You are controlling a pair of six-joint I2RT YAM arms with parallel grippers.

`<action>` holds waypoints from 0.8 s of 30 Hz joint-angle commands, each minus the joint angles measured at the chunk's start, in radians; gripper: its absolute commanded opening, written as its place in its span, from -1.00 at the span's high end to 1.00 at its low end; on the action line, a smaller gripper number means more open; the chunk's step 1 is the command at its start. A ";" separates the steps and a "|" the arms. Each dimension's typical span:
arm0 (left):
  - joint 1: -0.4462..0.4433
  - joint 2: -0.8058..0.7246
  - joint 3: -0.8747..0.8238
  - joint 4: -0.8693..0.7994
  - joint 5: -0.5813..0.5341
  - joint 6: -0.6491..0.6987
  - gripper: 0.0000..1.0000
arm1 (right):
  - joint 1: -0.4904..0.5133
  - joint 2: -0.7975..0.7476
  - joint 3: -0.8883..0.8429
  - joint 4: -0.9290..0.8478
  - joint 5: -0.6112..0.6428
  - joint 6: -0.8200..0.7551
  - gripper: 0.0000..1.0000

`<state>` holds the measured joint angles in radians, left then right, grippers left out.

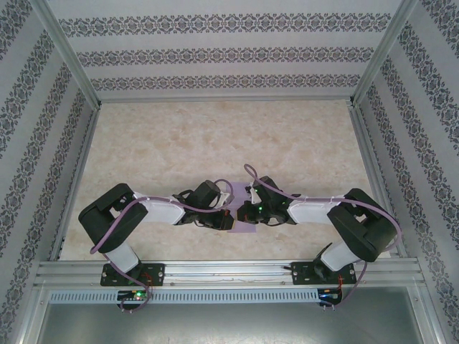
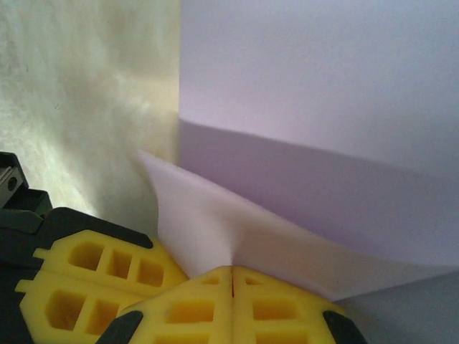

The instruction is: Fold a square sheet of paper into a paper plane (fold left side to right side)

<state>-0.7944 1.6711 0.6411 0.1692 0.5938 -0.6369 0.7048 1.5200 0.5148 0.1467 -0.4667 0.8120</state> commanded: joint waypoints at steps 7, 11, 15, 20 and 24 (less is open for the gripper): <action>-0.016 0.042 -0.022 -0.194 -0.153 0.012 1.00 | -0.045 0.030 -0.022 -0.036 0.054 -0.070 1.00; -0.016 0.053 -0.036 -0.182 -0.152 -0.001 1.00 | -0.091 0.023 -0.011 -0.068 0.042 -0.103 1.00; -0.016 0.056 -0.047 -0.167 -0.150 -0.009 1.00 | -0.153 0.025 0.000 -0.092 0.029 -0.141 1.00; -0.016 0.053 -0.055 -0.149 -0.143 -0.014 1.00 | -0.233 0.038 0.021 -0.130 0.023 -0.195 1.00; -0.016 0.051 -0.055 -0.140 -0.143 -0.017 1.00 | -0.293 0.051 0.030 -0.140 0.009 -0.227 1.00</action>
<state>-0.7994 1.6688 0.6434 0.1680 0.5640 -0.6422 0.4641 1.5425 0.5354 0.0673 -0.5507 0.6464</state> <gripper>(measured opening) 0.043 0.043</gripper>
